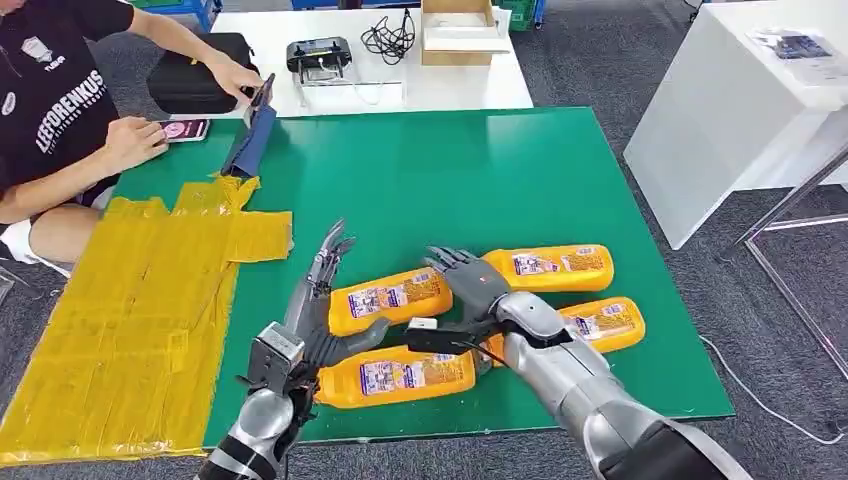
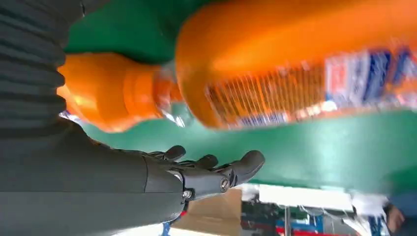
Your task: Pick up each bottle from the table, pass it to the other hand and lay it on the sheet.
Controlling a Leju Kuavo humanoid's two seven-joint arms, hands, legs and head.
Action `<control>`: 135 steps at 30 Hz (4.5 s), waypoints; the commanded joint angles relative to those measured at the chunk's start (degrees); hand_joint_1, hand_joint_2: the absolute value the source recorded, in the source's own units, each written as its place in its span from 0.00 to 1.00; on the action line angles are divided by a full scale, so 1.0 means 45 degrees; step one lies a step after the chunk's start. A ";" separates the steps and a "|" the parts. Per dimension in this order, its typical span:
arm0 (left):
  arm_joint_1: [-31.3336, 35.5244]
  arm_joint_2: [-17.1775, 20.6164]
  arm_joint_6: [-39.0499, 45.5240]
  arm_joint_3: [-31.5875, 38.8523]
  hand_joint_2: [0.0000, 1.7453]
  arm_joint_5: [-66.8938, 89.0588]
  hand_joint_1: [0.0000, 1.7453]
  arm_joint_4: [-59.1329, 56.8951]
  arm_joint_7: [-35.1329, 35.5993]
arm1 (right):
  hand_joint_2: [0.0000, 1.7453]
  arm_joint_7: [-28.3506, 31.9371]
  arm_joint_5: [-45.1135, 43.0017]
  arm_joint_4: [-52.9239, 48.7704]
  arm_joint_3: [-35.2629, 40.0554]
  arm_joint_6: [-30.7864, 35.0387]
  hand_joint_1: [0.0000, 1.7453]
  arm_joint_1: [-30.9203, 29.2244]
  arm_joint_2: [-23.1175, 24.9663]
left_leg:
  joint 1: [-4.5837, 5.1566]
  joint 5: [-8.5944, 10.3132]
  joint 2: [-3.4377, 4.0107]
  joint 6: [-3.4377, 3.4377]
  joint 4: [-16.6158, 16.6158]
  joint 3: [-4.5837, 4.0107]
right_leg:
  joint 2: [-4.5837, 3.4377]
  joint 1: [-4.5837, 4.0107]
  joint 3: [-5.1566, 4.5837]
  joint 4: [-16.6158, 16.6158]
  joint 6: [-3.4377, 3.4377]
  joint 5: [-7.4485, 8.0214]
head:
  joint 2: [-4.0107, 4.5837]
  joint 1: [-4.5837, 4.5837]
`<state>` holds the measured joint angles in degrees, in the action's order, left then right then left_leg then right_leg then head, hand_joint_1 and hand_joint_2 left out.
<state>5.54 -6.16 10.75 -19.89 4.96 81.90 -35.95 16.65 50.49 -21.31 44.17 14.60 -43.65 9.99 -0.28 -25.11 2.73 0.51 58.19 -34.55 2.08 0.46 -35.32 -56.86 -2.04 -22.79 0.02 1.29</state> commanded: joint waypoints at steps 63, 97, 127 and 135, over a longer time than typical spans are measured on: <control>0.0108 0.0078 -0.0309 0.0360 1.00 0.0299 0.00 -0.0786 0.0249 | 1.00 -0.1386 0.3423 -0.2105 0.2959 -0.0316 0.00 -0.0753 0.1035 | -0.0002 -0.0005 0.0000 -0.0007 -0.0003 0.0028 | -0.0045 0.0000 0.0017 -0.0006 0.0009 -0.0003 | 0.0000 0.0000; 0.0132 0.0462 -0.0378 -0.0707 1.00 -0.0141 0.00 0.0007 -0.0322 | 1.00 -0.0146 0.0431 0.1237 0.1298 0.0032 0.00 0.0362 0.0217 | -0.0002 -0.0001 -0.0077 -0.0004 -0.0020 0.0054 | -0.0003 0.0003 0.0058 0.0014 0.0014 -0.0015 | 0.0000 0.0000; 0.0146 0.0434 -0.0478 -0.0999 1.00 -0.0251 0.00 -0.0144 -0.0311 | 1.00 -0.2085 0.2248 0.1464 0.2547 -0.1063 0.88 0.0625 0.0011 | -0.0006 0.0008 -0.0091 -0.0008 -0.0041 0.0157 | 0.0018 0.0002 0.0155 0.0044 0.0019 -0.0011 | 0.0000 0.0000; -0.0585 0.0334 -0.0092 -0.0466 1.00 -0.0012 0.00 0.0836 -0.0164 | 1.00 -0.2710 0.1709 0.0511 0.0329 0.5445 1.00 0.1109 -0.0179 | -0.0004 -0.0005 -0.0072 -0.0007 -0.0028 0.0139 | -0.0002 0.0004 0.0138 0.0032 0.0016 -0.0015 | 0.0000 0.0000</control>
<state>4.54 -5.77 9.07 -23.19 3.87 83.60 -37.53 4.70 60.22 -18.73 53.16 21.40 -41.21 11.23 -0.28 -25.14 2.74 0.50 58.18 -34.08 2.08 0.47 -34.88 -56.83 -2.01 -22.83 0.02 1.29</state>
